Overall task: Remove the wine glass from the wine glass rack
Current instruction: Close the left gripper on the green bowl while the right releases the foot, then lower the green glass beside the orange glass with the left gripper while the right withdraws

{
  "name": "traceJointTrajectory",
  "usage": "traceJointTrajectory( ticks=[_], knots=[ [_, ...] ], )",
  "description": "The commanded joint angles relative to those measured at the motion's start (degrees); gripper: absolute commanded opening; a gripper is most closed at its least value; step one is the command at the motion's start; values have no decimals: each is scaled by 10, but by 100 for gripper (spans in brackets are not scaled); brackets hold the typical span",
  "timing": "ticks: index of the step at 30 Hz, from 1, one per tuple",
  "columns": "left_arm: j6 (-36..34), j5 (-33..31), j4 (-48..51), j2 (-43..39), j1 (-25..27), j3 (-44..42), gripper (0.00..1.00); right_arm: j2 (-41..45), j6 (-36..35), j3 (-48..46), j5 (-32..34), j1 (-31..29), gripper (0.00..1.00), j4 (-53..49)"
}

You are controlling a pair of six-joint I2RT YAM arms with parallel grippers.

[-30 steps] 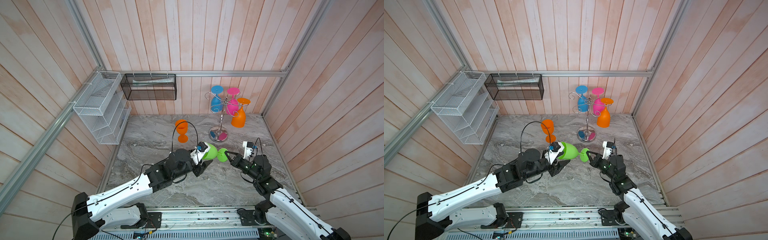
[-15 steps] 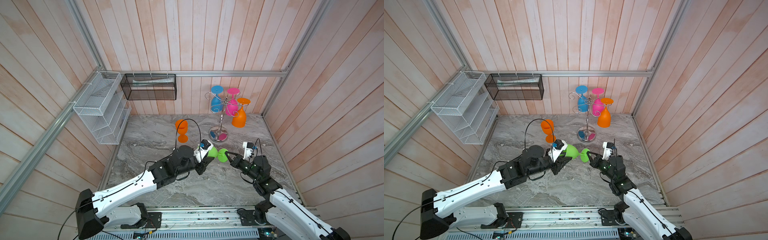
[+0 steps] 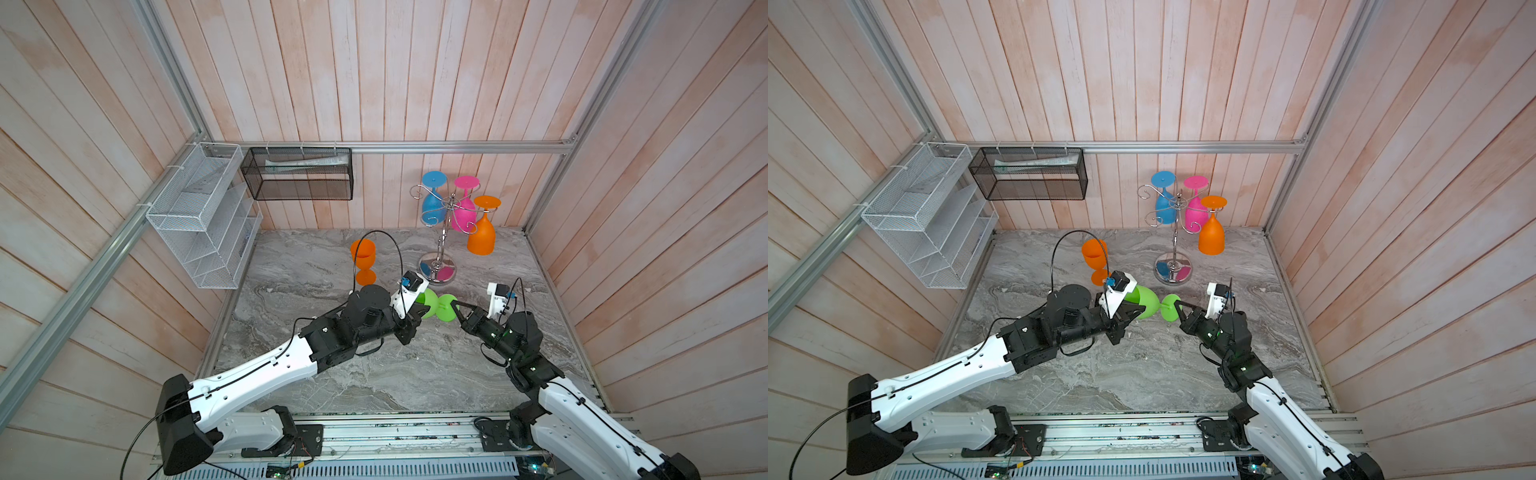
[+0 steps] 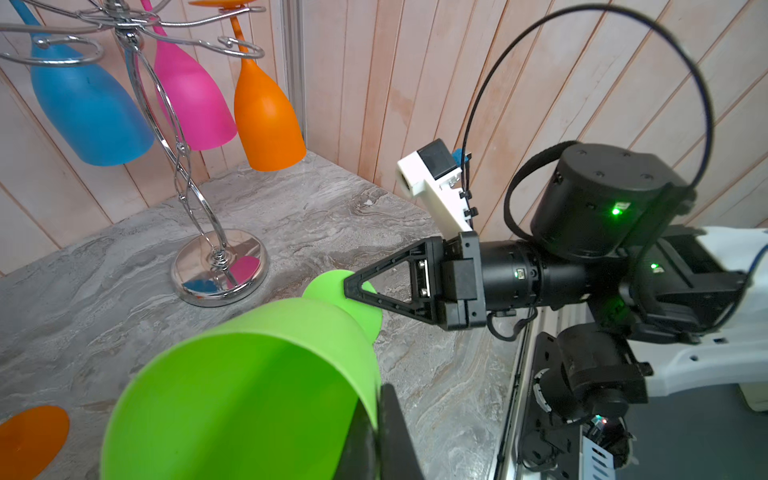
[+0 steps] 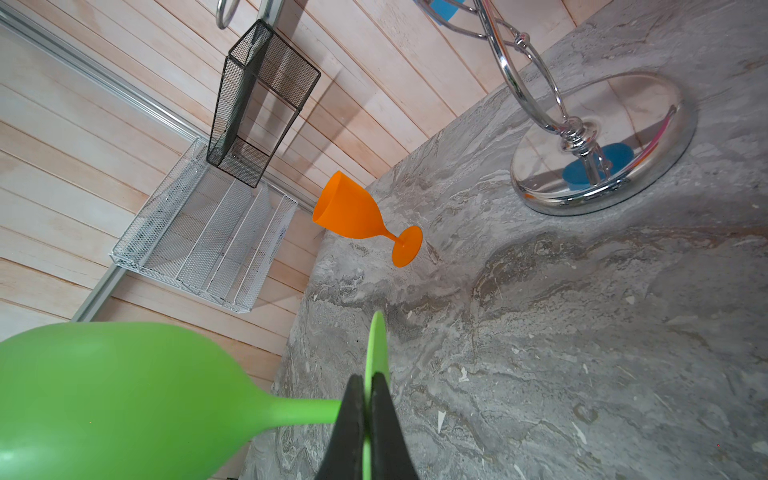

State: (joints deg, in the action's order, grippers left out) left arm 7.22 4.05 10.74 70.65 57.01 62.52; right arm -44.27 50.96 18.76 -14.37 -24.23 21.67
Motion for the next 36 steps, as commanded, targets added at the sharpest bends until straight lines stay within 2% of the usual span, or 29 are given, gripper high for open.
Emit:
traceJointTrajectory(
  ticks=[1, 3, 4, 5, 7, 10, 11, 17, 22, 25, 29, 32, 36],
  knots=[
    [7, -24, 14, 10, -10, 35, 0, 1, -10, -2, 14, -3, 0, -2],
    [11, -30, 33, 11, -14, 48, 0, 5, -20, 3, 17, -3, 0, -10],
    [13, -33, 43, 11, -16, 53, 0, 7, -25, 5, 19, -3, 6, -14],
    [15, -36, 54, 12, -18, 60, 0, 11, -32, 9, 22, -3, 21, -22],
    [16, -45, 76, 11, -18, 68, 0, 18, -44, 14, 36, -3, 39, -39],
    [28, -64, 120, 12, -44, 86, 0, 27, -66, 29, 75, -2, 57, -83],
    [34, -66, 137, 13, -49, 90, 0, 29, -75, 35, 86, -2, 59, -96],
    [80, -106, 246, 9, -78, 114, 0, 35, -108, 47, 114, -1, 67, -101],
    [105, -109, 325, 7, -101, 125, 0, 27, -148, 52, 110, -1, 70, -85],
    [121, -94, 355, 8, -148, 123, 0, 21, -179, 56, 105, -4, 73, -79],
    [123, -60, 372, 17, -240, 122, 0, 9, -207, 67, 85, -12, 76, -62],
    [106, -72, 392, 49, -287, 142, 0, -3, -224, 77, 96, -34, 78, -55],
    [80, -93, 396, 101, -324, 169, 0, -18, -259, 87, 113, -78, 78, -33]
  ],
)
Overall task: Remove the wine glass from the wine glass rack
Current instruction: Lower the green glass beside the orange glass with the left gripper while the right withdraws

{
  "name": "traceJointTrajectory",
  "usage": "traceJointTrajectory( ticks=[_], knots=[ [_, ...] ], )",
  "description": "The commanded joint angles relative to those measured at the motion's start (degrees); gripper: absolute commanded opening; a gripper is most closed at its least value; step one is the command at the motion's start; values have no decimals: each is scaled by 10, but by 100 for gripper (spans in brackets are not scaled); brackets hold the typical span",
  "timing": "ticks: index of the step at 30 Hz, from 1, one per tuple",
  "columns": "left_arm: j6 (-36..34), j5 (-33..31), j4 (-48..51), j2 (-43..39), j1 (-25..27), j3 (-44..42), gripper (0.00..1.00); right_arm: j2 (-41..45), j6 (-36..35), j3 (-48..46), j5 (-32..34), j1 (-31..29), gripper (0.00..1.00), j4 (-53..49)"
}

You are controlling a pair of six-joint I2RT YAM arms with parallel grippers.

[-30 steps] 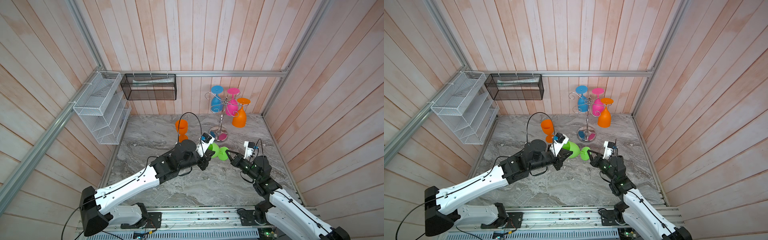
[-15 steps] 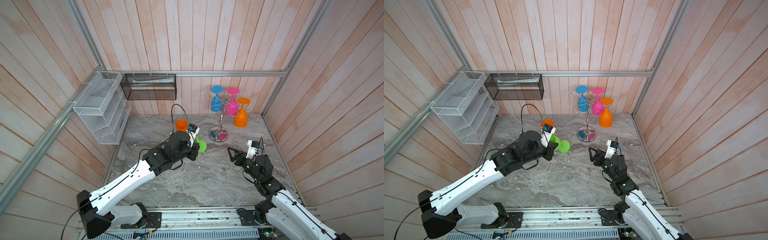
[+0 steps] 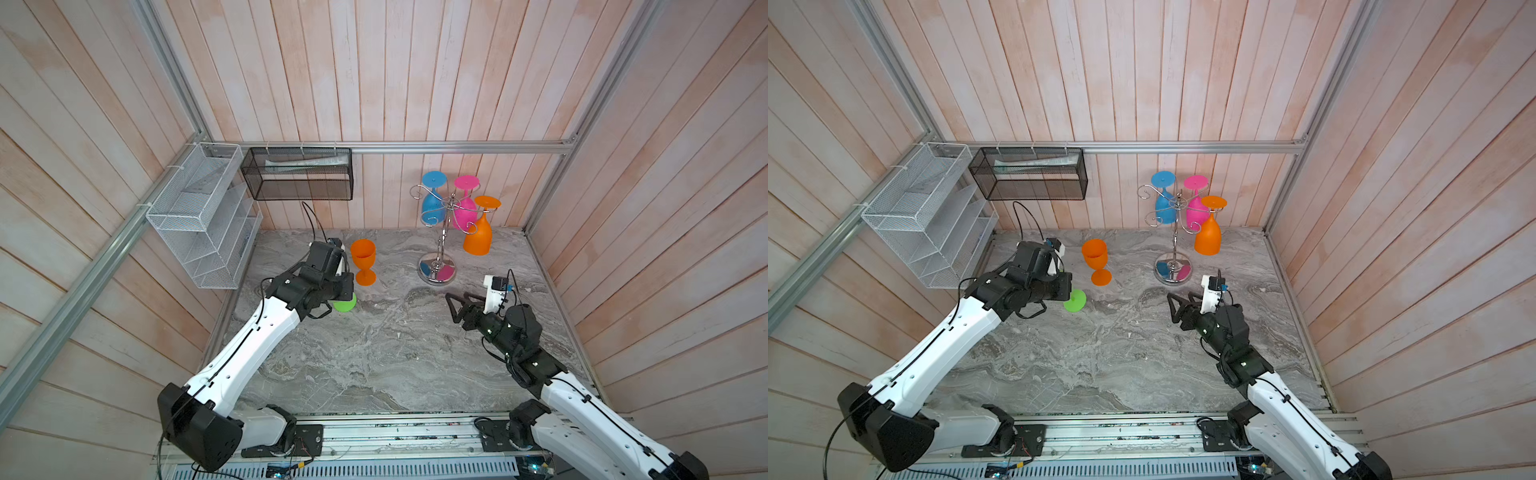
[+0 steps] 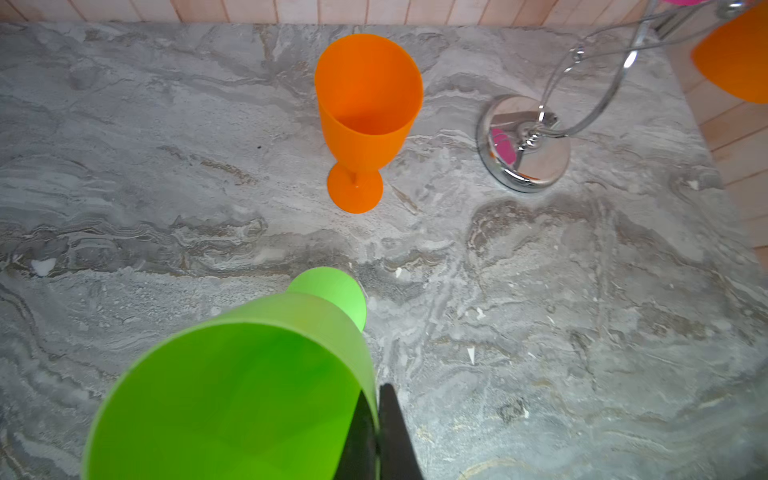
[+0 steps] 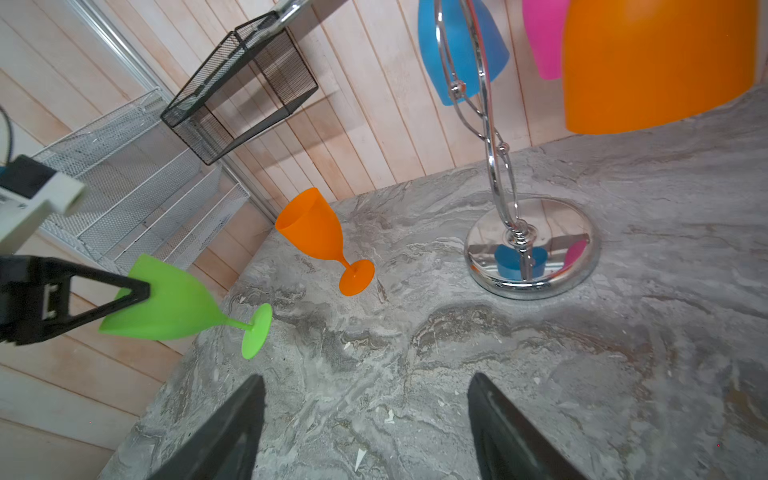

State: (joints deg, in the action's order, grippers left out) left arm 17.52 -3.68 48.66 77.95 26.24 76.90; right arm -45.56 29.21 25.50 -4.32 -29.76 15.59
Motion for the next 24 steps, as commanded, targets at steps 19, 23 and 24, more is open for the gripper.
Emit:
traceJointTrajectory(
  ticks=[19, 23, 24],
  knots=[
    [-85, -20, 55, 310, -100, 311, 0, -54, -259, 21, 70, -224, 78, 120],
    [-93, -21, 76, 357, -108, 377, 0, -56, -258, 8, 66, -225, 78, 137],
    [-94, -20, 78, 366, -111, 387, 0, -56, -259, 6, 62, -225, 78, 141]
  ],
)
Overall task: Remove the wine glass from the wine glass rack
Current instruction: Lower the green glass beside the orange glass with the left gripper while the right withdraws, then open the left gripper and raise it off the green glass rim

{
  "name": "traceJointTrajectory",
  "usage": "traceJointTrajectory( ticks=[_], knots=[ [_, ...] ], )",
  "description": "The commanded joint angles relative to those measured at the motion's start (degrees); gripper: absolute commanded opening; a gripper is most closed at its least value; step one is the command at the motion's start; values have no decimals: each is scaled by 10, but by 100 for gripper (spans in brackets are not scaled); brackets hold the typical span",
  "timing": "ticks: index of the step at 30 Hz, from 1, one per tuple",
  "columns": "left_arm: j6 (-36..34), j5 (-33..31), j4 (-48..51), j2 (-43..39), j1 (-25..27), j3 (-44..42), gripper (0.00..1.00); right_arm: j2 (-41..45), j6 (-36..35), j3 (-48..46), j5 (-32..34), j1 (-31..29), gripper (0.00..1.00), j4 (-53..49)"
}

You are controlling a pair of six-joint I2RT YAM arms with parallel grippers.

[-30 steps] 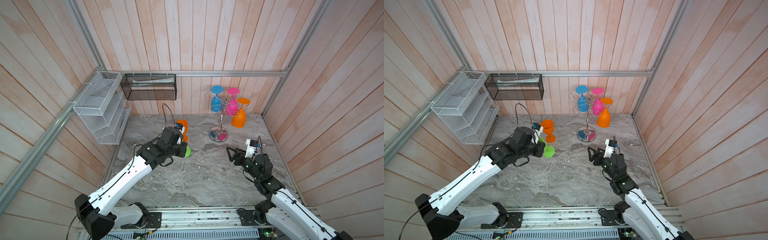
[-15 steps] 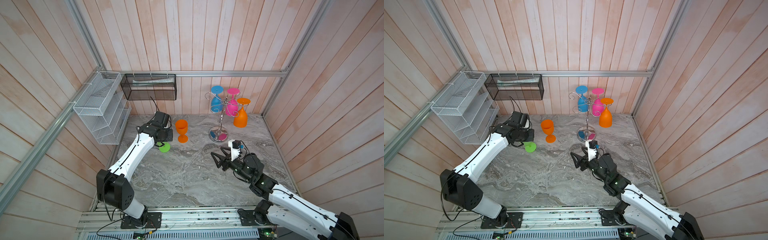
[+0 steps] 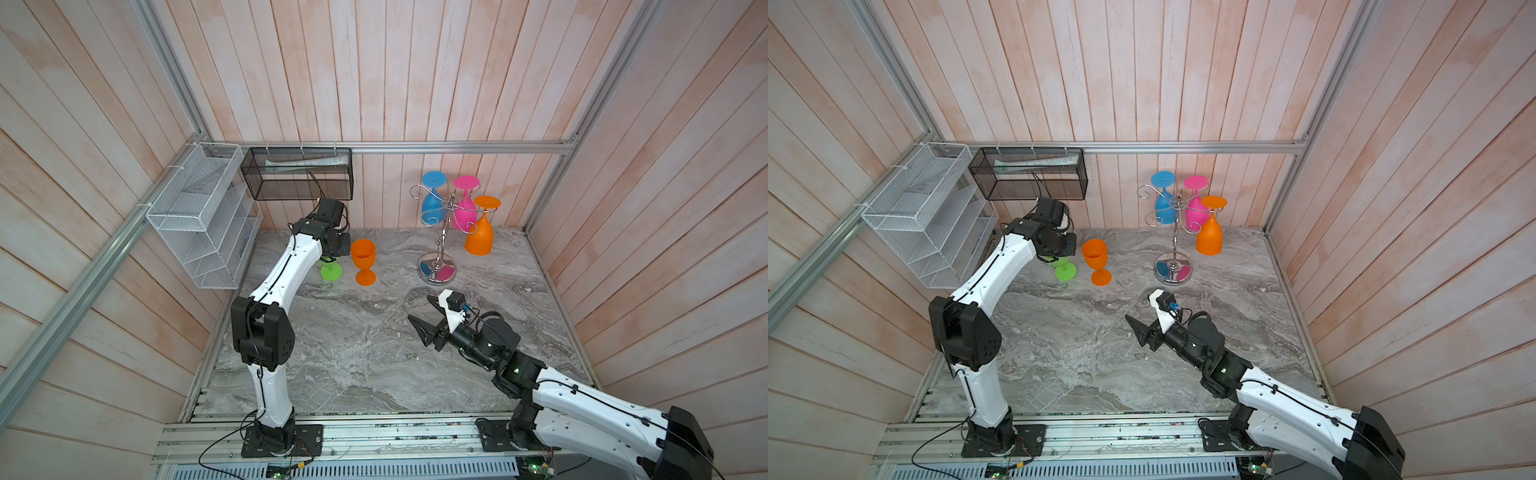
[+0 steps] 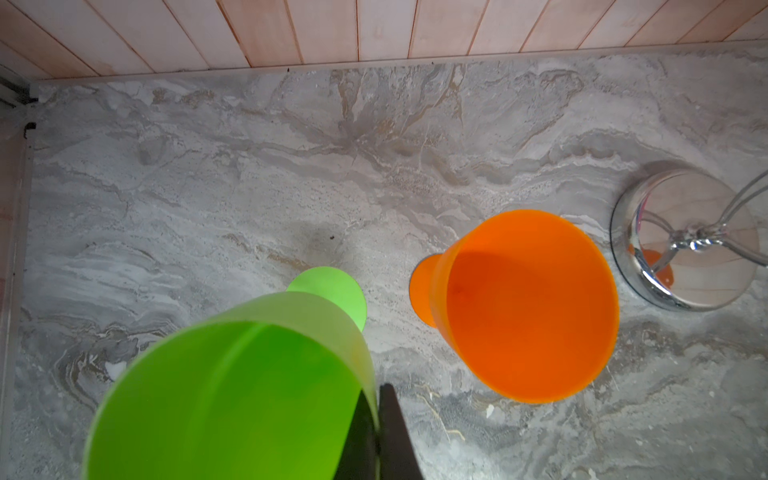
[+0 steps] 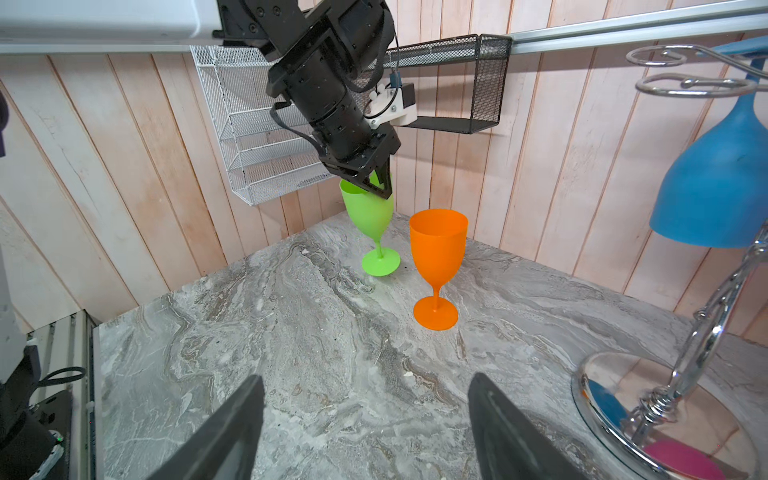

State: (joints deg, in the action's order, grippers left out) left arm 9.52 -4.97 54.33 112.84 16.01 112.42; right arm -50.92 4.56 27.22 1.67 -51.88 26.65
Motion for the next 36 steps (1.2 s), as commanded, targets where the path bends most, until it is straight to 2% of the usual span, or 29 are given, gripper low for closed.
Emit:
traceJointTrajectory(
  ticks=[1, 11, 30, 36],
  knots=[
    [-15, -7, 25, 26, -9, 45, 0, -5, -11, -14, 0, -4, 78, 34],
    [-22, 2, 51, 98, -26, 127, 0, -18, -15, -18, -2, -5, 78, 54],
    [-19, 12, 36, 138, -29, 134, 0, -33, -8, -41, 5, -5, 78, 73],
    [-17, 10, 45, 146, -29, 149, 20, -34, -8, -45, 6, -6, 79, 79]
  ],
)
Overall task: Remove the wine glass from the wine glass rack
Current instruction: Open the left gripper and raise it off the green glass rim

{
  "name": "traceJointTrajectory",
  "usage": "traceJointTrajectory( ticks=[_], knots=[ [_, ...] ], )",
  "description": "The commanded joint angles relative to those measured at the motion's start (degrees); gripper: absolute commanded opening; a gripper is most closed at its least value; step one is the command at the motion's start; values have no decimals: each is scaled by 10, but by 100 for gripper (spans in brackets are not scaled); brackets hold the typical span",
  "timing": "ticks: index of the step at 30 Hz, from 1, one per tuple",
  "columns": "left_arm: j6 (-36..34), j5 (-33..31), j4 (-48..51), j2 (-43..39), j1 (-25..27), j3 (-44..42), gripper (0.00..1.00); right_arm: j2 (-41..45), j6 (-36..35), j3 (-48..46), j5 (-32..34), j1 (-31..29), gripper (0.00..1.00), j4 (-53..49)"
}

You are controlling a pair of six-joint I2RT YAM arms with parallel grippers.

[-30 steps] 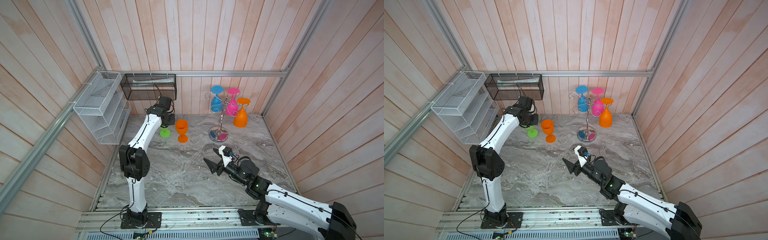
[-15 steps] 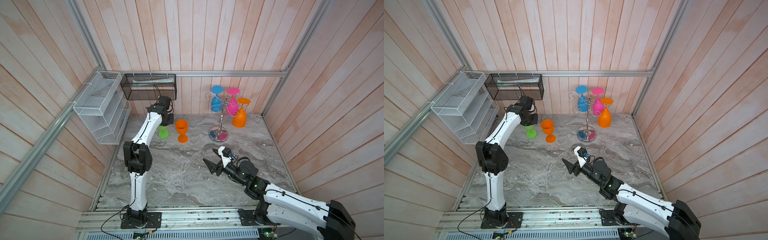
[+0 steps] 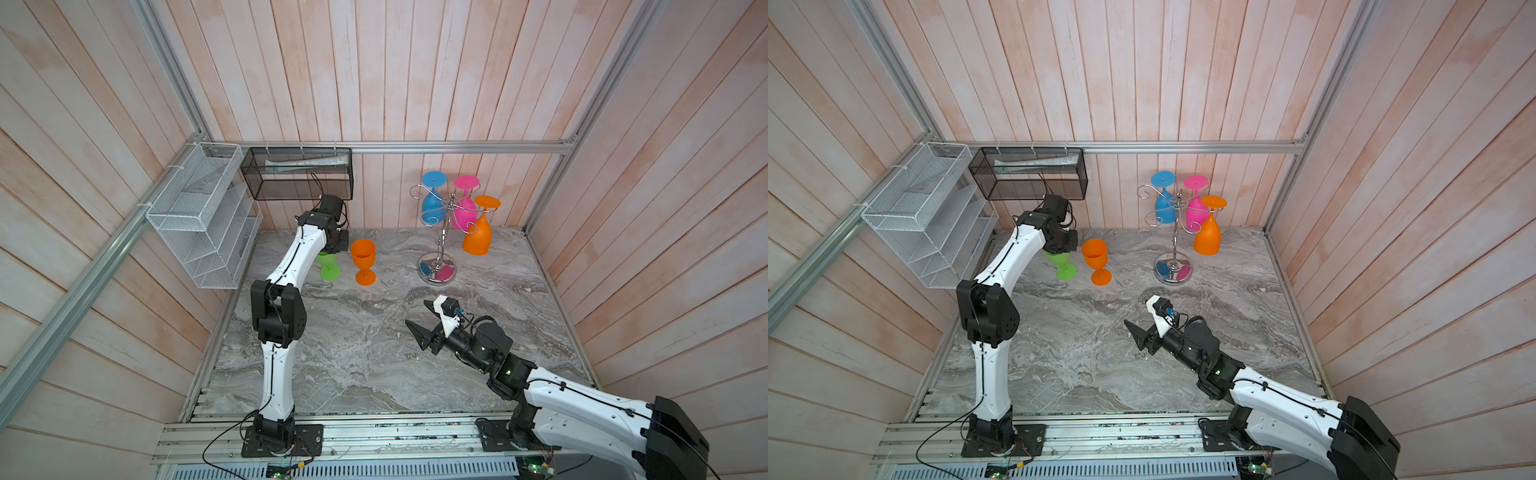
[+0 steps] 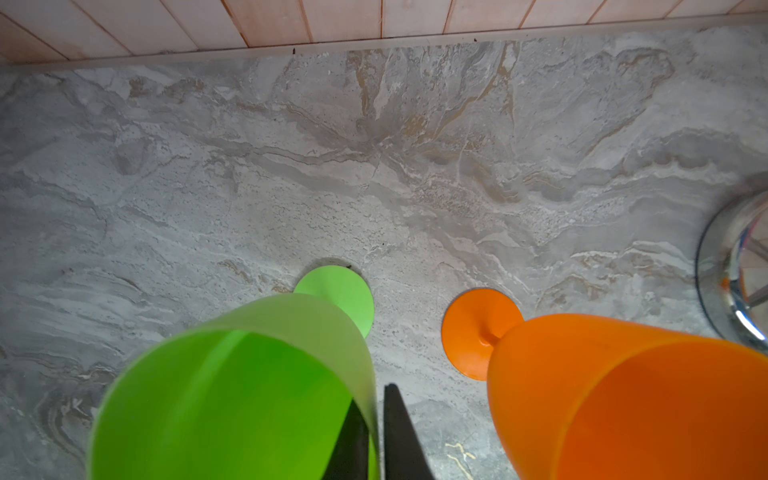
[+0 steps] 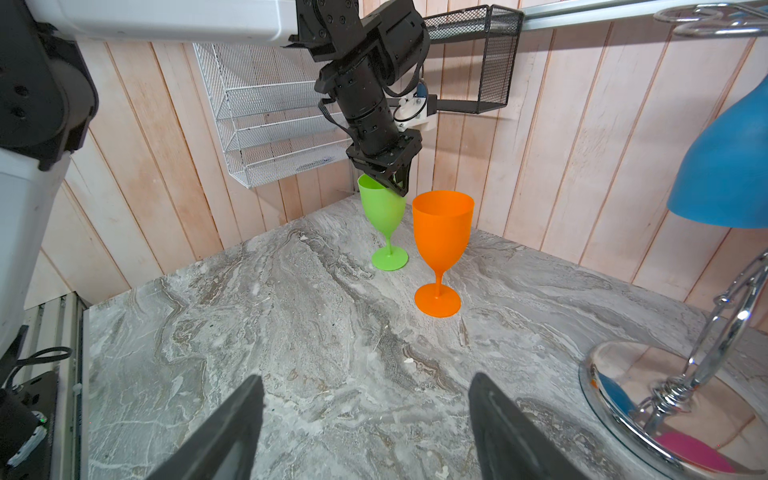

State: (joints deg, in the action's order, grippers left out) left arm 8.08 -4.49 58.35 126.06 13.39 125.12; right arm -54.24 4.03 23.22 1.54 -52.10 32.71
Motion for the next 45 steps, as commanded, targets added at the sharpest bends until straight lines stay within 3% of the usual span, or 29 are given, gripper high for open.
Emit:
traceJointTrajectory(
  ticks=[1, 7, 17, 22, 32, 37, 45],
  knots=[
    [-3, 3, 8, 15, -3, 27, 26, -1, -3, -6, 7, -3, 79, 18],
    [-5, -6, 20, 19, -3, 45, 52, 0, -3, -6, 10, -3, 79, 17],
    [-7, -23, 0, -38, 4, 11, 68, -4, -3, 0, 13, -3, 81, 14],
    [-9, -22, -35, -93, 6, -29, 82, -1, -4, 11, 15, -4, 82, -2],
    [-15, -24, -113, -216, 29, -132, 89, 9, 14, 47, 24, -6, 83, -33],
    [-24, -27, -181, -321, 56, -237, 90, 7, 16, 93, 63, -25, 83, -77],
    [-15, 31, -337, -498, 101, -447, 89, 1, 17, 201, 164, -29, 81, -165]
  ],
)
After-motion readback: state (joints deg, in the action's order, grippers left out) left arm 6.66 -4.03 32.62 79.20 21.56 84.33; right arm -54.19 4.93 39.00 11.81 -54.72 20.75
